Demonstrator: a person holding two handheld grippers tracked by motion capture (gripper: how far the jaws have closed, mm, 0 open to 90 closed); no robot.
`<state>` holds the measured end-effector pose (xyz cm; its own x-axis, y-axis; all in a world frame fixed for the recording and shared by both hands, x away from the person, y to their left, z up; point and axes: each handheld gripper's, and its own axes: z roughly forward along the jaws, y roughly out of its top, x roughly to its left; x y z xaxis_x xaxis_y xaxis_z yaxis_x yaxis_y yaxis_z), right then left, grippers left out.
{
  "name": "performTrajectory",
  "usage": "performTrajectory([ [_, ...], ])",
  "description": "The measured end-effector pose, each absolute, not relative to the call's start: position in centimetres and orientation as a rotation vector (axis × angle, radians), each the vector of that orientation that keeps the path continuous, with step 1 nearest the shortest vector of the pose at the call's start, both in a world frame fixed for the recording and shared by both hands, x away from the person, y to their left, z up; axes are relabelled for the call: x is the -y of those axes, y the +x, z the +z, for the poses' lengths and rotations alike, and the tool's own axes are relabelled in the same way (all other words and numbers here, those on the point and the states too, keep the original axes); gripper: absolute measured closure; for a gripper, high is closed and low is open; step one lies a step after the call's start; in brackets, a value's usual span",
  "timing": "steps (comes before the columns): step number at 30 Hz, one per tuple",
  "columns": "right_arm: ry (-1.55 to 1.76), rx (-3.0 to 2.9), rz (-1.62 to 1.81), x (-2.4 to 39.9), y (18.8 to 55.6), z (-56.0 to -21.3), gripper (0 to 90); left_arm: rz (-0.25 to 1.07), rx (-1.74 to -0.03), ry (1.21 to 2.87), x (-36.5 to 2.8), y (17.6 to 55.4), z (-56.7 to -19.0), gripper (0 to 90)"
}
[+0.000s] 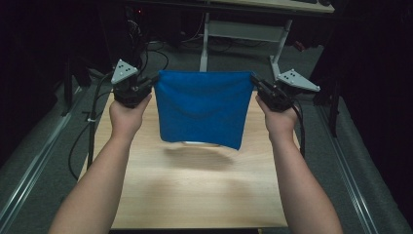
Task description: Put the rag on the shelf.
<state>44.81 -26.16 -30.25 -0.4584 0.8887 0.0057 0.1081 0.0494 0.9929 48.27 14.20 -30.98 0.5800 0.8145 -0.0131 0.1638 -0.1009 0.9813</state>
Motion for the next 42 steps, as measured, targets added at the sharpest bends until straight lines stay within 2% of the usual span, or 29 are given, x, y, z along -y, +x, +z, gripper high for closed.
performTrajectory([
  [15, 1.096, -1.689, 1.390, 27.0, 50.2, -31.6, 88.6, 0.665, -0.914, 1.620, -12.6, 53.8, -32.5, 88.2],
  [17, 1.122, -1.712, 1.362, 26.9, 51.1, -32.3, 88.7, 0.600, -0.967, 1.642, -12.6, 55.0, -33.6, 88.2],
  [20, 1.128, -1.744, 1.315, 26.5, 51.9, -33.2, 88.7, 0.570, -1.005, 1.687, -12.7, 55.8, -35.2, 88.1],
  [27, 1.124, -1.816, 1.240, 25.6, 52.5, -36.0, 88.7, 0.475, -1.053, 1.706, -13.5, 55.9, -38.7, 88.1],
  [32, 1.159, -1.844, 1.217, 25.8, 52.6, -37.4, 88.6, 0.461, -1.046, 1.758, -13.2, 55.5, -40.2, 88.1],
  [35, 1.177, -1.875, 1.204, 25.9, 52.3, -38.8, 88.6, 0.443, -1.055, 1.814, -13.0, 55.0, -41.7, 88.0],
  [42, 1.211, -1.911, 1.214, 26.0, 51.2, -41.2, 88.6, 0.387, -1.081, 1.806, -13.4, 53.8, -44.5, 88.0],
])
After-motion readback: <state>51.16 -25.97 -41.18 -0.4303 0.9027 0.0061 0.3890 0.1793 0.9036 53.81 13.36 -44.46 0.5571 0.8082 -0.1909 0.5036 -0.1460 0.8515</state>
